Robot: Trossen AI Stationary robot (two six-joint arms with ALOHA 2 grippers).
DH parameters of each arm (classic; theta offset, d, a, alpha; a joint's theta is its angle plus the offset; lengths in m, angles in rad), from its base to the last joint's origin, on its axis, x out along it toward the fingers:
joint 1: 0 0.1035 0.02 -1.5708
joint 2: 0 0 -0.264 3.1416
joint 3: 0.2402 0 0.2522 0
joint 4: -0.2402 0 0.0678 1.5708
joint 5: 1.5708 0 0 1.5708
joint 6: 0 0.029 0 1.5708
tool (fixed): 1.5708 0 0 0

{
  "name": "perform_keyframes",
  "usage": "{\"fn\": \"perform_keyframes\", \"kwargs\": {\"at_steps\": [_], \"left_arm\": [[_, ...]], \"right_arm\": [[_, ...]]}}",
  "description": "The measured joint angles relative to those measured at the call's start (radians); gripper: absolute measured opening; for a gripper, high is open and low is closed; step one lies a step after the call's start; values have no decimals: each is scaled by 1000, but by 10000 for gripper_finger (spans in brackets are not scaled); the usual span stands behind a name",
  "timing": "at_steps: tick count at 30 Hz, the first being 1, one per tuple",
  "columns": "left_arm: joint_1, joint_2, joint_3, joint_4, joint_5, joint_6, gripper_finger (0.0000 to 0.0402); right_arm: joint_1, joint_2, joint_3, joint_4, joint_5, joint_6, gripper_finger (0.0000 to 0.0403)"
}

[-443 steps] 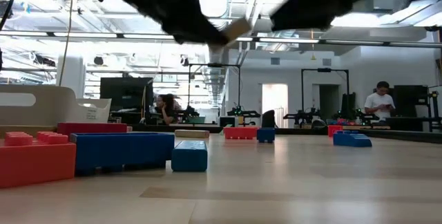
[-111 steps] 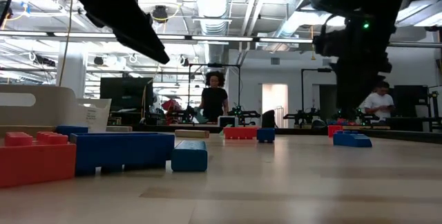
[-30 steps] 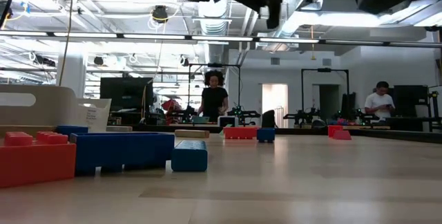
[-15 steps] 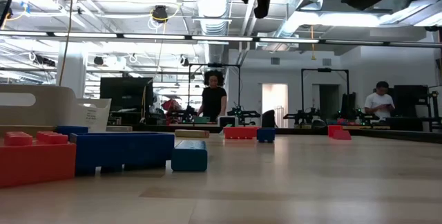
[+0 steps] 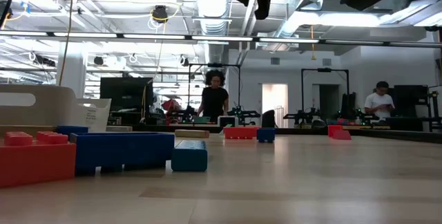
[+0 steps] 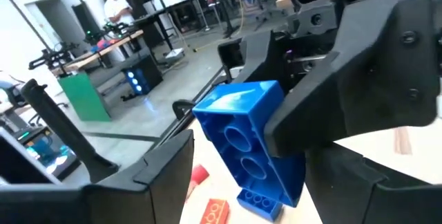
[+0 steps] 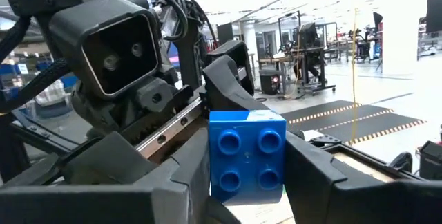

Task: Sort blocks by size
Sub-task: Put the blue small game piece into the white bin

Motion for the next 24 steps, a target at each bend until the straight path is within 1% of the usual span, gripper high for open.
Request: {"fn": "perform_keyframes", "kwargs": {"at_steps": [2, 4, 12, 14, 17, 20, 24], "left_arm": [[8, 0, 0, -4, 0, -10, 238], [12, 0, 0, -12, 3, -20, 223], [12, 0, 0, -22, -11, -25, 116], [12, 0, 0, -28, -11, -30, 99], [12, 0, 0, -32, -10, -34, 85], [12, 0, 0, -35, 1, -36, 83], [12, 0, 0, -44, 7, -42, 82]], "right_arm": [[0, 0, 0, -1, 3, 0, 169], [-1, 0, 0, -9, 3, 0, 172], [-2, -2, 1, -32, 17, 10, 194], [-2, -3, 0, -39, 17, 9, 197], [-2, -5, 0, -50, 15, 7, 204], [0, -21, 0, -75, 2, -15, 217], [0, -70, 0, -171, -11, -16, 236]]}}
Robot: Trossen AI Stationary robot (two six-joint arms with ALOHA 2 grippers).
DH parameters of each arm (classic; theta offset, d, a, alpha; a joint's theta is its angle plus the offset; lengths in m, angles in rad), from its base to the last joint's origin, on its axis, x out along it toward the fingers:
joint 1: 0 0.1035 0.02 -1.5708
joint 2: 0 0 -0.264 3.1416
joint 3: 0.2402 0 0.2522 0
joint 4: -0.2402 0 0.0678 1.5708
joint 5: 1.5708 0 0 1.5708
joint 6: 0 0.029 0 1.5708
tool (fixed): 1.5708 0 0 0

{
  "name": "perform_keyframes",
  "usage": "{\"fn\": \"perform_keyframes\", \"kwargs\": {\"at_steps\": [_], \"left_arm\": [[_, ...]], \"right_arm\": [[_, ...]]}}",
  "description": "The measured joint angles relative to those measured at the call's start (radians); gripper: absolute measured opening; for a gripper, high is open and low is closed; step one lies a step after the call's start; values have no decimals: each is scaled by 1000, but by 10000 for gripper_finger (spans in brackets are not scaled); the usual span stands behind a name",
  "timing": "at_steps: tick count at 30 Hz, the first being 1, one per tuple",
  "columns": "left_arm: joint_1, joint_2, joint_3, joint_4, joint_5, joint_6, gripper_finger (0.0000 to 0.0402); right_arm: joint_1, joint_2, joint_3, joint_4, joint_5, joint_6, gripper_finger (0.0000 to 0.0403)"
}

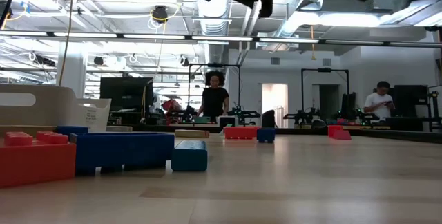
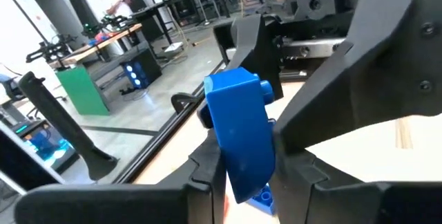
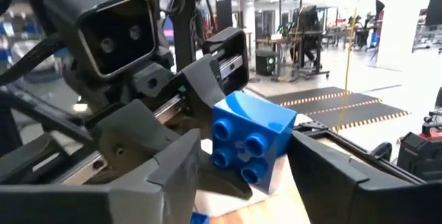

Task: Sort blocks by size
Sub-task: Put the blue small game piece into the white bin

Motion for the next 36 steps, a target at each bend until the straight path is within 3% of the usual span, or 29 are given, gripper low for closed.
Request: {"fn": "perform_keyframes", "kwargs": {"at_steps": [11, 16, 21, 25, 28, 36], "left_arm": [[-5, -19, 0, -107, -30, -59, 81], [-45, -95, 1, -486, -29, -314, 81], [-70, -206, 1, -1051, -4, -802, 81], [-64, -239, 0, -1440, 111, -1176, 81], [-65, -230, 0, -1619, 192, -1323, 81], [-62, -214, -78, -1688, 356, -1396, 84]], "right_arm": [[3, -177, 0, -399, -1, 55, 250], [7, -257, 0, -790, 8, 219, 250], [64, -241, -1, -1104, 86, 395, 250], [131, -182, -9, -1138, 226, 441, 250], [164, -143, -10, -1105, 300, 441, 250], [169, -134, -10, -1081, 272, 444, 250]]}}
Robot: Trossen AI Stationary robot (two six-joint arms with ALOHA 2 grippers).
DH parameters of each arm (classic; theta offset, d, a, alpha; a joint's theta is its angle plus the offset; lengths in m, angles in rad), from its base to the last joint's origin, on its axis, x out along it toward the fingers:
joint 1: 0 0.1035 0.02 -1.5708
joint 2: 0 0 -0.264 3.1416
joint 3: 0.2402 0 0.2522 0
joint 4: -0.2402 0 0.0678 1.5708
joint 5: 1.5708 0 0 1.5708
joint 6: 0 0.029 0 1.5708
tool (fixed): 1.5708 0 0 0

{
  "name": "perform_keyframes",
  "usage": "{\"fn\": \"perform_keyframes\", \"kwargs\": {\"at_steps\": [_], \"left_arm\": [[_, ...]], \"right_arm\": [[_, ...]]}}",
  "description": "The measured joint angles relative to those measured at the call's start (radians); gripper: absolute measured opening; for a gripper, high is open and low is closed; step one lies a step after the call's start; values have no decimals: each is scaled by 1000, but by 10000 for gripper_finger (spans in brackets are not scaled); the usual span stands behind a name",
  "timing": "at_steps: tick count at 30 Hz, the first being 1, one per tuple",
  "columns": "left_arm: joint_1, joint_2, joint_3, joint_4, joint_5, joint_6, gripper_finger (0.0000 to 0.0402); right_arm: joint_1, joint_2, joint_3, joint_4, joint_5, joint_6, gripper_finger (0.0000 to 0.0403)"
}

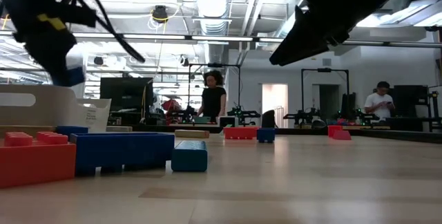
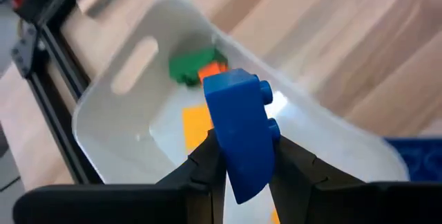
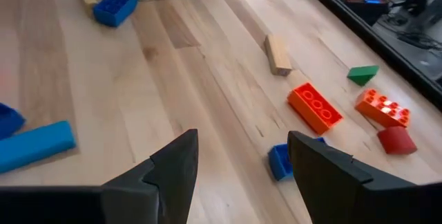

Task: Sort blocks by size
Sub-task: Put the blue small game piece into the white bin, then put the brown large block into the gray bin

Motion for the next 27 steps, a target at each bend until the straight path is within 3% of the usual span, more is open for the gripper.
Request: {"fn": "perform_keyframes", "kwargs": {"at_steps": [12, 15, 19, 21, 24, 27], "left_arm": [[2, -4, 80, 1, 55, 146, 179], [2, -5, 113, 109, 87, 292, 184], [-11, 8, 111, 473, 245, 567, 185], [-24, 43, 111, 580, 366, 619, 185], [-56, 129, 110, 632, 505, 606, 185], [-84, 228, 110, 587, 580, 598, 185]], "right_arm": [[7, -14, 0, 17, -23, -7, 249], [7, -14, 0, 16, -24, -8, 249], [5, -14, 0, 4, -46, -8, 248], [5, -14, 0, 0, -48, -8, 248], [7, -14, 0, -7, -49, -8, 248], [8, -14, 0, -7, -49, -8, 248]]}}
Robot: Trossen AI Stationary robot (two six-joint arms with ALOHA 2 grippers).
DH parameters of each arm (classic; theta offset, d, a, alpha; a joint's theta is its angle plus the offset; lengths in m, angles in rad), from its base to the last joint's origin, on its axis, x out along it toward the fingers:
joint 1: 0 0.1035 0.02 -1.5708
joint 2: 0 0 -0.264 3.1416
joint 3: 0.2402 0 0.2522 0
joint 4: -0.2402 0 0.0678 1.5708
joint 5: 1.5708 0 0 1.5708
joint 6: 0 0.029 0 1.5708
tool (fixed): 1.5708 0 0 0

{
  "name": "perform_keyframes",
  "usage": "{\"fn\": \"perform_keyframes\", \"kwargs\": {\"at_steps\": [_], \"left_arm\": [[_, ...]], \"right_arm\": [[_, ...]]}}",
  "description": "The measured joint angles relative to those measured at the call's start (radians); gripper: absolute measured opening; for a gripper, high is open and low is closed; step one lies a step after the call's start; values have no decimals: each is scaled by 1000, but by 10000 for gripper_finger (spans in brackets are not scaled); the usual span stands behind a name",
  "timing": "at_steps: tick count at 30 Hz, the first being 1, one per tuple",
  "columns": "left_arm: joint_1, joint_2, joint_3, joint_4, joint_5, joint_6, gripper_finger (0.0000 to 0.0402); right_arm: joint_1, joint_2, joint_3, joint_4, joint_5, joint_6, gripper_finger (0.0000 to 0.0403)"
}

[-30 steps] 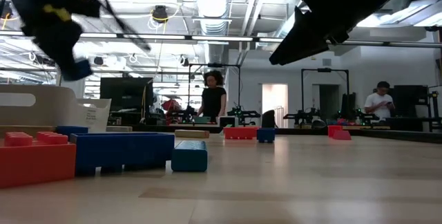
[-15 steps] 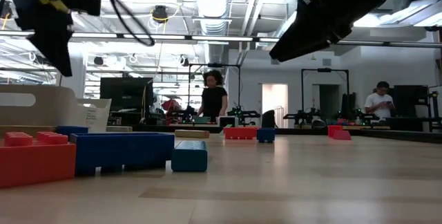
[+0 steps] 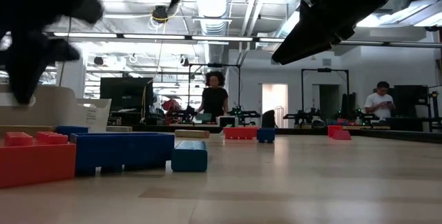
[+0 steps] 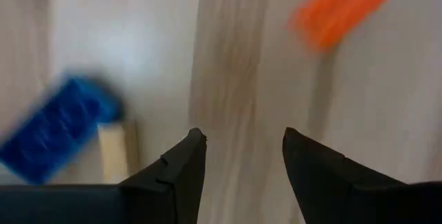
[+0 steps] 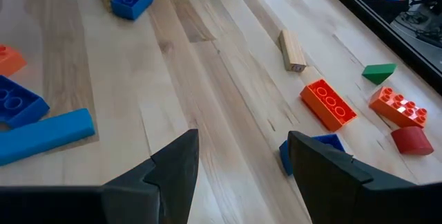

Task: Sort blocks by size
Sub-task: Put the brown large block into the gray bin

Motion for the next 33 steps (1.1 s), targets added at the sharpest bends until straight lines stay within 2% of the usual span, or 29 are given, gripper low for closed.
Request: {"fn": "perform_keyframes", "kwargs": {"at_steps": [5, 10, 16, 26, 33], "left_arm": [[2, 134, 45, -187, -4, -12, 185], [3, 182, 114, -288, -81, -11, 185], [26, 181, 105, -290, -141, 9, 185], [114, 182, 42, -227, -99, 80, 185], [114, 182, 31, -142, -75, 152, 146]], "right_arm": [[-1, 0, 0, 2, 0, 0, 248], [-5, 0, 0, 8, 0, 0, 248], [-9, 0, 0, 13, 0, -1, 248], [-7, 0, 0, 13, 0, -3, 248], [-6, 0, 0, 18, 0, -17, 248]]}}
